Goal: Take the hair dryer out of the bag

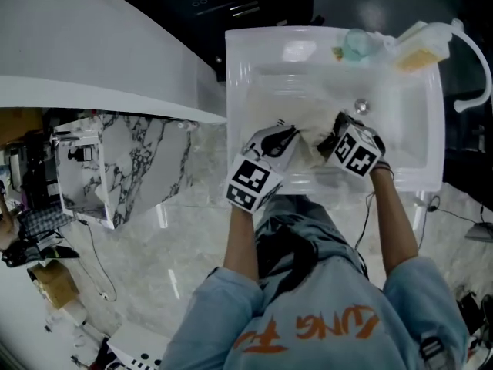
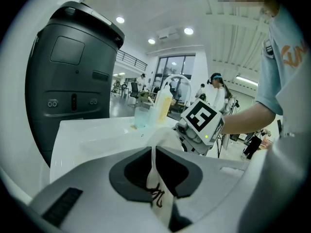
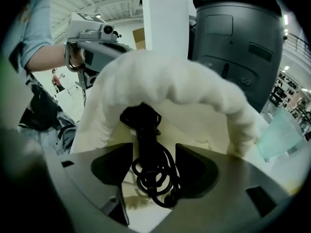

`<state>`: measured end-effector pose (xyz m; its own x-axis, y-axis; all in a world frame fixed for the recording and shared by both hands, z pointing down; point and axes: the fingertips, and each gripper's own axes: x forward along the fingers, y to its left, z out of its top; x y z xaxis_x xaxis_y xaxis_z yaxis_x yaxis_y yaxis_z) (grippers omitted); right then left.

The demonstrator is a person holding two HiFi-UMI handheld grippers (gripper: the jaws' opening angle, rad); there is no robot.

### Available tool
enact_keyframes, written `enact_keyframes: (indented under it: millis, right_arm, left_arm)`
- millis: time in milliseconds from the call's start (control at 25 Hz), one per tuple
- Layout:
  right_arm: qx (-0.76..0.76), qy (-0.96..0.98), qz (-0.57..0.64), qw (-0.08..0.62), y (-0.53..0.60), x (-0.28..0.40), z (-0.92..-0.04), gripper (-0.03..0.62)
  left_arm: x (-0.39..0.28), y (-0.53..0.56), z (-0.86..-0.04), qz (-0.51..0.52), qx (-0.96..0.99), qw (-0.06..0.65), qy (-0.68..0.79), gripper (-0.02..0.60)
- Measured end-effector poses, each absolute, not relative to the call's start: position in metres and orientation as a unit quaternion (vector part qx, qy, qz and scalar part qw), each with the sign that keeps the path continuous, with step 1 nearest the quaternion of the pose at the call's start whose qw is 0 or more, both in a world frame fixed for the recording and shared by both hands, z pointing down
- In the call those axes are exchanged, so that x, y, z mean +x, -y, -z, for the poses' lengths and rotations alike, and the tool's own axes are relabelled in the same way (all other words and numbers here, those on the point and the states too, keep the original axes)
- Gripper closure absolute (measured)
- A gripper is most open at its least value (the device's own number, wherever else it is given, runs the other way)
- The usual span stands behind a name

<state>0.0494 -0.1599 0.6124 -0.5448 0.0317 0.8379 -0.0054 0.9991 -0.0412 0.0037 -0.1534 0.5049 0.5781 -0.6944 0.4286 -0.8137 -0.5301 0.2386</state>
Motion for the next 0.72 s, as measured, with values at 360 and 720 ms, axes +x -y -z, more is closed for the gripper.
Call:
enact_keyframes:
  millis: [360,720]
  right_arm:
    - [-0.055,0.842,0.024,0.536,0.154,0.047,-0.635,0.284]
    - [-0.067,0.820,0.044,0.566,0.155,0.045,-0.642,0.249]
  left_arm:
    - [-0.011,0.132,-0.501,-0.156,0.864,0.216,0.427,0.508]
    - [-0.107,0.076,-0.537,-0.247,0.764,0.251,0.540,0.449]
